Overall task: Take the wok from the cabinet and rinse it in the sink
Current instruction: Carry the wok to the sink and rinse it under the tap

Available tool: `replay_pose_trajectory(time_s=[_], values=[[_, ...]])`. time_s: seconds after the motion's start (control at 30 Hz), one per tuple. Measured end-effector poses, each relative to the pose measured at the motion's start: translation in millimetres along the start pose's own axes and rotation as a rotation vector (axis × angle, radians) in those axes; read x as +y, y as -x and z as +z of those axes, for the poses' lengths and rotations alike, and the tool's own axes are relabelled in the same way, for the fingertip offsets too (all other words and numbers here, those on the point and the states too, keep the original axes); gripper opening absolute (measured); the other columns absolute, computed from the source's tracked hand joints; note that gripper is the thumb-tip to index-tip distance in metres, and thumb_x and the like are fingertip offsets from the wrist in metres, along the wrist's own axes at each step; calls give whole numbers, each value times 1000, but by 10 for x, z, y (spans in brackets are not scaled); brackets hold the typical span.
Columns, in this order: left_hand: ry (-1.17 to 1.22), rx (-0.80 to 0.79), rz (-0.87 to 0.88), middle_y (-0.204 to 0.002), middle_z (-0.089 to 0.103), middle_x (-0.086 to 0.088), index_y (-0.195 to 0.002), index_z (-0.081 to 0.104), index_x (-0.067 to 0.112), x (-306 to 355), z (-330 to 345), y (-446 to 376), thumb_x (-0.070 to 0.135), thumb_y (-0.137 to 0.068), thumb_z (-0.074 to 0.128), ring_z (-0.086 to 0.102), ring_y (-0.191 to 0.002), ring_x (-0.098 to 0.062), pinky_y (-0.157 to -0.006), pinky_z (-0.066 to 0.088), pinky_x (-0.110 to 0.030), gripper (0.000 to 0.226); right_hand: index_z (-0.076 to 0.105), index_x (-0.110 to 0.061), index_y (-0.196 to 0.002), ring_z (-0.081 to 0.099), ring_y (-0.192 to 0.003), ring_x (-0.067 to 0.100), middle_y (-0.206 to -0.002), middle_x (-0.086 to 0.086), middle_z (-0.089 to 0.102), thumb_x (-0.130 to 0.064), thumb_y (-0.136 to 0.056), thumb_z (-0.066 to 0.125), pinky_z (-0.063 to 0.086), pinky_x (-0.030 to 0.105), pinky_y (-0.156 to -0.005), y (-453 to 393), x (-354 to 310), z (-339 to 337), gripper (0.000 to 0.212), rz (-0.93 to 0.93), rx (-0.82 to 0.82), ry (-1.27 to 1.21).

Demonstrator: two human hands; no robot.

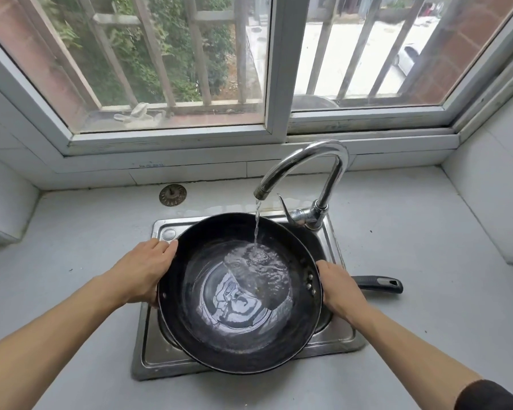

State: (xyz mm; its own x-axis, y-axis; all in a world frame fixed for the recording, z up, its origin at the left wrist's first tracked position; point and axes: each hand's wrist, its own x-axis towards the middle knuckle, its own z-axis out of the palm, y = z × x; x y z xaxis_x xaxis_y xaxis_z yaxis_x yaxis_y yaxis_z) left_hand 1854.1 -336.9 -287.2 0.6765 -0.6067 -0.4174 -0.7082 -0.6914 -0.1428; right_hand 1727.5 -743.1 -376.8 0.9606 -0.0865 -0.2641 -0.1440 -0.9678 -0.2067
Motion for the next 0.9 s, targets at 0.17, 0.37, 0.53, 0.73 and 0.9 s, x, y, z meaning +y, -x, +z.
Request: replay_pose_trajectory(time_s=[0.17, 0.37, 0.53, 0.73, 0.9], values=[[-19, -47, -30, -125, 49, -1, -148, 20, 8, 3, -31, -45, 54, -54, 76, 44, -111, -21, -95, 43, -31, 118, 33, -29, -80, 52, -66, 21, -77, -7, 50, -15, -84, 56, 50, 40, -62, -54, 24, -16, 28, -17, -33, -22], [6, -136, -39, -122, 50, 2, -136, 31, 13, -44, -129, -72, 48, -50, 77, 45, -107, -18, -94, 45, -30, 104, 41, -18, -85, 54, -74, 26, -84, 3, 56, -7, -84, 52, 47, 39, -67, -68, 24, -138, 16, -108, -72, -64], [81, -179, -35, -106, 51, 7, -128, 39, 21, -182, -341, -50, 48, -42, 76, 42, -96, -13, -87, 46, -29, 98, 41, -16, -88, 57, -85, 29, -93, 8, 58, -2, -82, 50, 43, 35, -68, -156, -7, -304, 18, -133, -125, 1], [52, -147, -71, -97, 46, 10, -121, 39, 26, -292, -485, 133, 54, -43, 70, 42, -92, -12, -83, 45, -26, 89, 46, -16, -92, 58, -93, 30, -100, 9, 60, -13, -87, 56, 36, 30, -69, -272, -161, -520, 11, -208, -86, -49], [71, -193, -116, -90, 44, 13, -110, 44, 28, -500, -583, 349, 51, -41, 70, 42, -88, -9, -76, 45, -25, 77, 48, -15, -93, 59, -96, 33, -103, 10, 62, -20, -86, 55, 47, 39, -78, -344, -420, -554, 11, -267, -146, -55]])
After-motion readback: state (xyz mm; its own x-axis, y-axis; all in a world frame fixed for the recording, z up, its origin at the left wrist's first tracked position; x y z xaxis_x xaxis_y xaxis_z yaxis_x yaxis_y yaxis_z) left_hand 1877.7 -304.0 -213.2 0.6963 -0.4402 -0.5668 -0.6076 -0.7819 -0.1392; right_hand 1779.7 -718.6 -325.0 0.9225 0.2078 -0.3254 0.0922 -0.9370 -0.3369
